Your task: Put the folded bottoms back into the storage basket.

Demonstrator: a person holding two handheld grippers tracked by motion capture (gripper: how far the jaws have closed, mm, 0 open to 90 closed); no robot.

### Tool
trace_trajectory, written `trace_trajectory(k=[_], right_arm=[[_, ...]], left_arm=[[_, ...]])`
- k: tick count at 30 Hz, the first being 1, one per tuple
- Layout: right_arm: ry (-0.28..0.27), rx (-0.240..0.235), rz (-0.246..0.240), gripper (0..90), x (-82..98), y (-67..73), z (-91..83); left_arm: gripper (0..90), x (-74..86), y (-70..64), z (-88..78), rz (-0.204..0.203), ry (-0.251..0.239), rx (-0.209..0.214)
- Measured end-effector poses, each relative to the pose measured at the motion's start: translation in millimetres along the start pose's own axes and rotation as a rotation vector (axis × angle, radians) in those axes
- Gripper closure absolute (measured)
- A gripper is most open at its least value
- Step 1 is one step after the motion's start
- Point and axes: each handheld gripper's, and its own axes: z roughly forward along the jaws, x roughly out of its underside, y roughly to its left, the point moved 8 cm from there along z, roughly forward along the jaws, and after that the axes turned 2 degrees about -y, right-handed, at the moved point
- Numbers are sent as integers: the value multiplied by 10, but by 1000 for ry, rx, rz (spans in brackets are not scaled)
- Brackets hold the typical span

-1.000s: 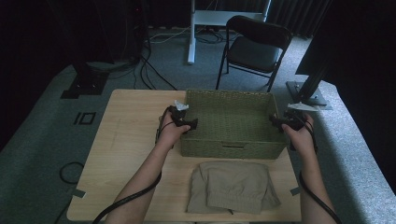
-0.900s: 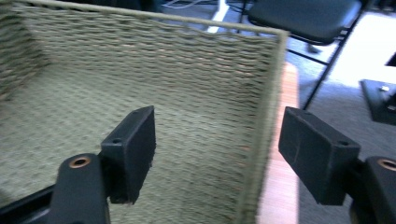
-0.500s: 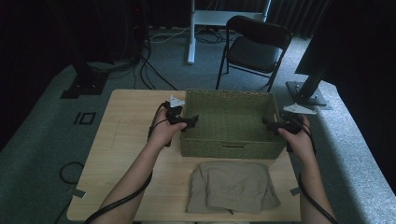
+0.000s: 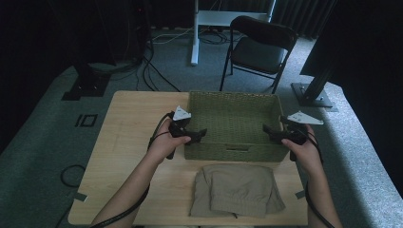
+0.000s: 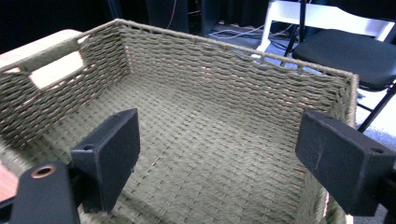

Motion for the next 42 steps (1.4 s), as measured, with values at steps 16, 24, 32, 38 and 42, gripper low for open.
trace_trajectory(k=[16, 24, 32, 38, 42], right_arm=[[-10, -71, -61, 137, 162, 314, -288], [-36, -97, -81, 137, 236, 484, -454], [-40, -120, -81, 137, 398, 651, -562], [-8, -154, -80, 141, 640, 747, -608], [19, -170, -81, 142, 811, 784, -636]], left_arm=[[183, 174, -360, -173, 44, -23, 67], [183, 265, -598, -263, 109, -28, 108], [183, 430, -803, -283, 124, -34, 141], [183, 619, -907, -247, 136, -25, 143], [183, 720, -982, -231, 118, -24, 165]])
